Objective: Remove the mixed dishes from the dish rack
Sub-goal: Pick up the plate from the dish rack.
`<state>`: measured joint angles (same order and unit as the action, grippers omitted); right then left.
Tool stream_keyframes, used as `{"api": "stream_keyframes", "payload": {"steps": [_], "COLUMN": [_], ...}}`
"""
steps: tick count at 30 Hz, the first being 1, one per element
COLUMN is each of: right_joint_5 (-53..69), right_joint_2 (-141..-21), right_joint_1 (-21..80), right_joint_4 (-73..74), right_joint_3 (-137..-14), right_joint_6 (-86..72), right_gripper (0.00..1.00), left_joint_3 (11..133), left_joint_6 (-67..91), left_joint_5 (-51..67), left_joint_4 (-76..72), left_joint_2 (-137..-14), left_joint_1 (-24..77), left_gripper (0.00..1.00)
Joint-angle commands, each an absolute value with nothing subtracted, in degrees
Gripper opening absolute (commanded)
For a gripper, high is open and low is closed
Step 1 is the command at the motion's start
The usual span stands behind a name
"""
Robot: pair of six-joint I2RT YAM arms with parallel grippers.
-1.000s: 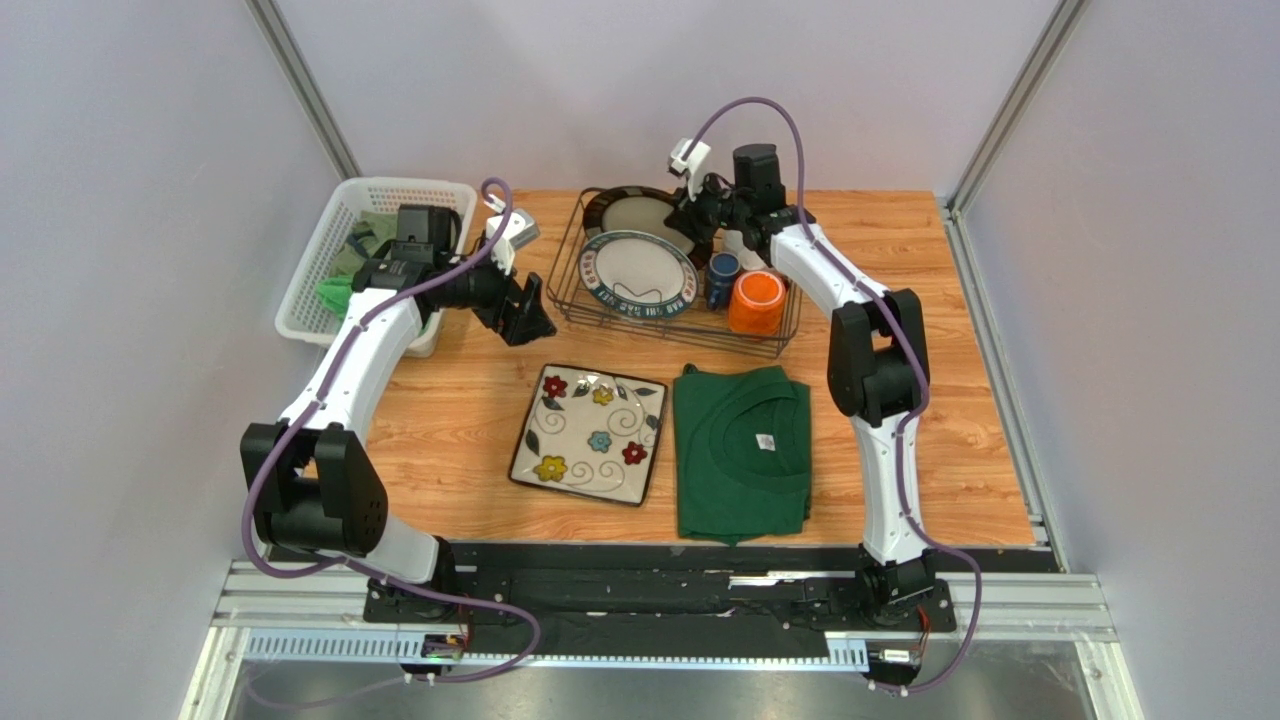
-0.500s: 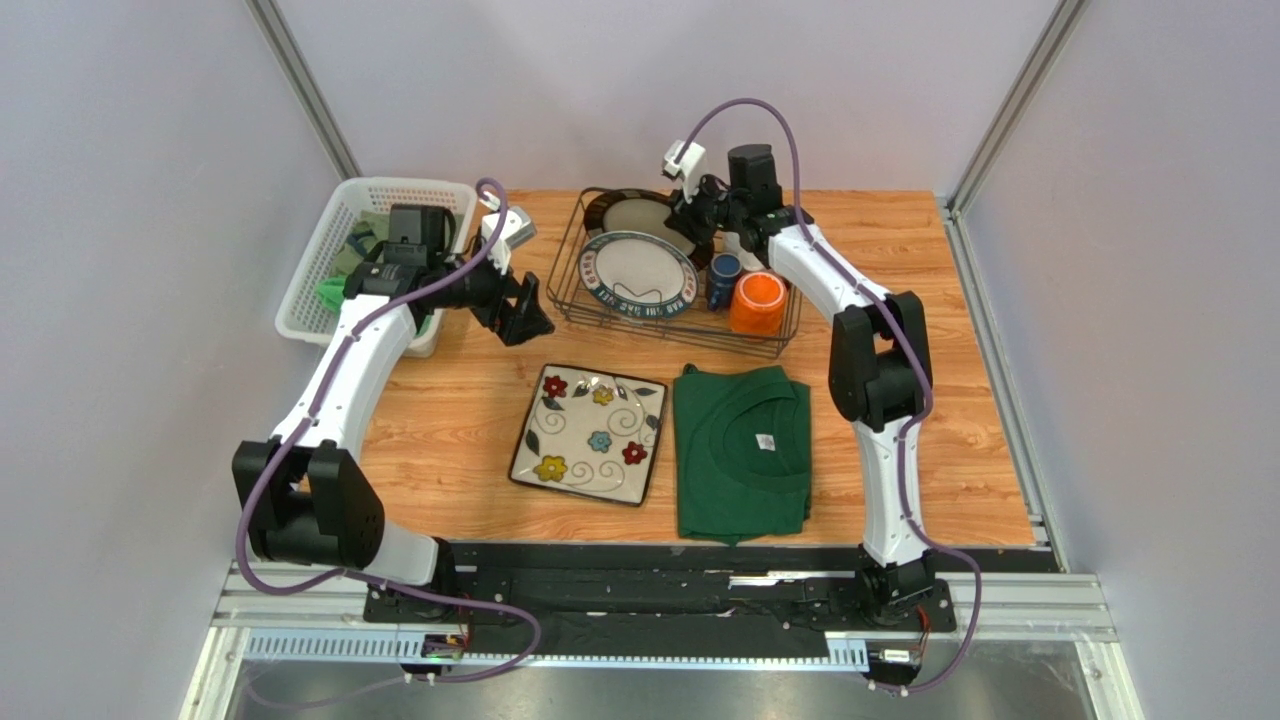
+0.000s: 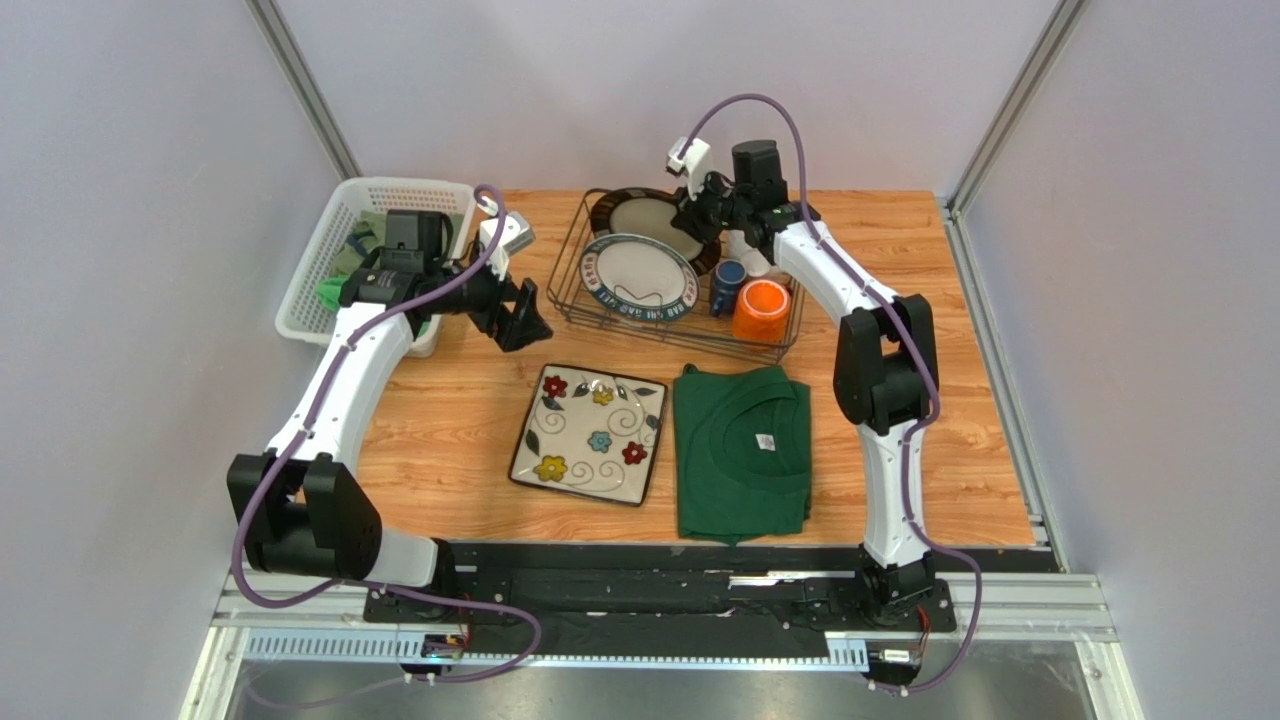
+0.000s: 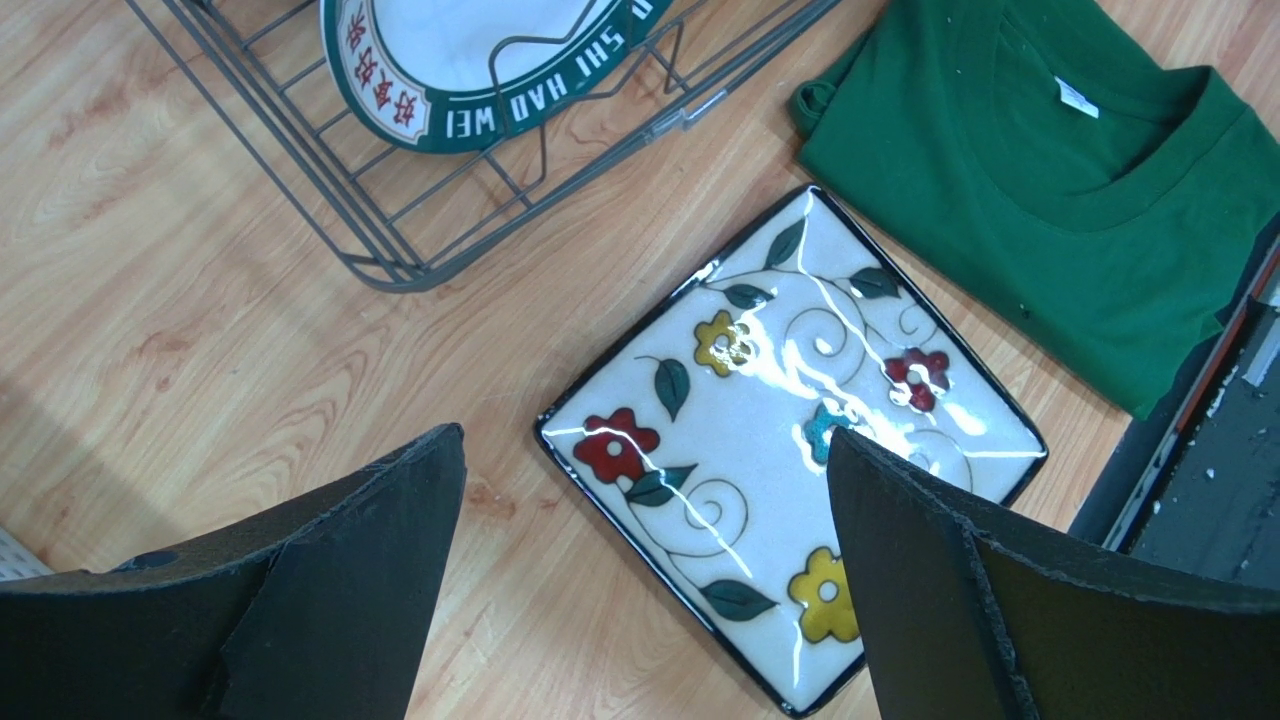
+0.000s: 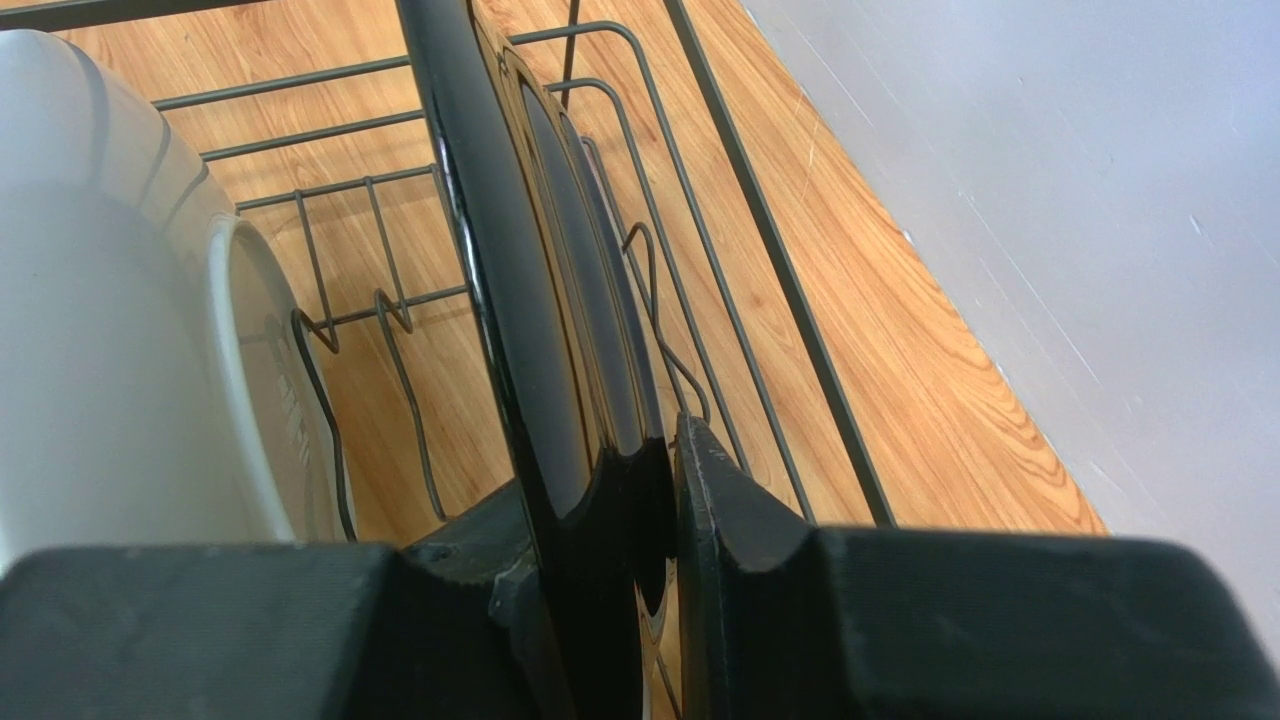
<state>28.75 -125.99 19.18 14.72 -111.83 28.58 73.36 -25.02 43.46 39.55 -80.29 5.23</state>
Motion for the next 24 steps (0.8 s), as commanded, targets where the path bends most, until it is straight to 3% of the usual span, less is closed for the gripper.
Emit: {"api": "stream_keyframes", "payload": {"steps": [1,24], "right_joint_5": [31.3,32.2], "right_joint_2": [-116.4,-119.4], "right_joint_1": [19.1,19.2], "right_joint_4": [9.5,9.4], "right_joint_3": [-118.4,-126.1], "right_joint_6": [23.9,21.6], "right_gripper": [0.0,0.0], "left_joint_3": [73.1,71.1], "left_joint_6": [-27.3,-26.5], "left_joint_5": [45.1,44.5], "left_joint_4": [39.6,37.4], "left_joint_2": [-77.4,-77.7], "left_joint_1": [5.4,5.4], "left_gripper": [0.98,0.98]}}
